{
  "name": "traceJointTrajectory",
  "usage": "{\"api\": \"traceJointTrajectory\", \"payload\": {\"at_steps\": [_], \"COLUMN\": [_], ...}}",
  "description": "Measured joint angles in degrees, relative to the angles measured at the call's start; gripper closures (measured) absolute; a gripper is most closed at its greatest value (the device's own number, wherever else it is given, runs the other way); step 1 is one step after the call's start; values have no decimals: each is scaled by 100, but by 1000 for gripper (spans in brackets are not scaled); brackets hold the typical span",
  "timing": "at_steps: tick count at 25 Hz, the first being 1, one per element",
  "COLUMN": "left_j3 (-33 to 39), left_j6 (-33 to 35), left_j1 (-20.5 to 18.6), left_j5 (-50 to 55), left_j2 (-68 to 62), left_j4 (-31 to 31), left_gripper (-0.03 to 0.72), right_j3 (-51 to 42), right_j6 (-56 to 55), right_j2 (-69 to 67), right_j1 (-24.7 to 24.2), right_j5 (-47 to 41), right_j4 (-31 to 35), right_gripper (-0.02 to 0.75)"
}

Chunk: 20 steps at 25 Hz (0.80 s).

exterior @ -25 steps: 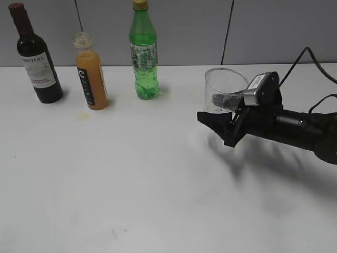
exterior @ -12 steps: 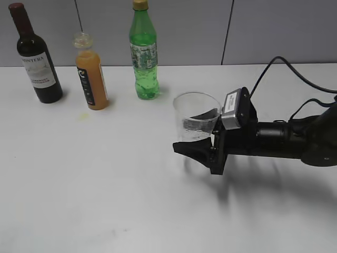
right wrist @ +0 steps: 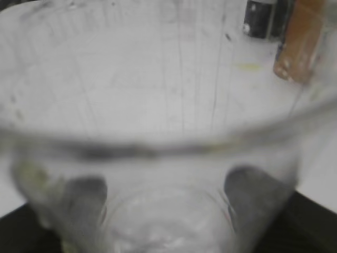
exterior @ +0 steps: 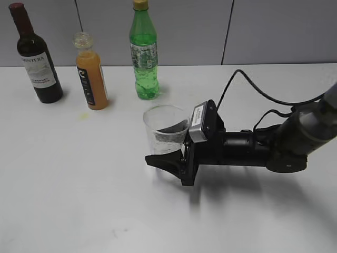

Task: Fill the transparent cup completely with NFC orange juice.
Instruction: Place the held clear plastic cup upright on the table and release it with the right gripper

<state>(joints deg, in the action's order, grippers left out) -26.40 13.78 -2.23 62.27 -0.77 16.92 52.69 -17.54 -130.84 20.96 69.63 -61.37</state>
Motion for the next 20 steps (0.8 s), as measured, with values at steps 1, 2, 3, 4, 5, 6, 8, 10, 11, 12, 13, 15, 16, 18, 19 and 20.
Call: {"api": "traceJointTrajectory", "payload": {"at_steps": [1,2,3,4,5,6,8,10,11,12,13,15,16,18,19,20], "left_j3": [0,0,0,0,0,0,0,0,0,0,0,0,0,0,0,0], "left_j6": [0,0,0,0,0,0,0,0,0,0,0,0,0,0,0,0], "left_j1": [0,0,0,0,0,0,0,0,0,0,0,0,0,0,0,0], "left_j5": [0,0,0,0,0,0,0,0,0,0,0,0,0,0,0,0], "left_j2": [0,0,0,0,0,0,0,0,0,0,0,0,0,0,0,0], "left_j4": [0,0,0,0,0,0,0,0,0,0,0,0,0,0,0,0], "left_gripper": [455,455,455,455,455,455,455,455,455,455,455,455,455,455,455,455], "right_j3": [66,110,140,140,140,145,145,151,155,155,155,162,168,173,173,173], "right_j6": [18,26,31,50,57,71,92,180,228,247,261,272,276,279,279,279], "right_j2": [-84,-158,-245,-311,-354,-378,-412,-441,-462,-465,-465,-465,-465,-465,-465,-465], "right_j1": [38,77,96,103,103,103,109,113,113,113,113,113,113,113,99,87], "right_j5": [0,0,0,0,-5,-10,-4,-4,-4,-4,-4,-4,-4,-4,-4,-4], "right_j4": [7,7,20,34,34,34,40,40,46,54,54,54,54,54,25,-52], "right_gripper": [208,208,208,208,208,208,208,208,200,177,141,92,83,76,76,76]}}
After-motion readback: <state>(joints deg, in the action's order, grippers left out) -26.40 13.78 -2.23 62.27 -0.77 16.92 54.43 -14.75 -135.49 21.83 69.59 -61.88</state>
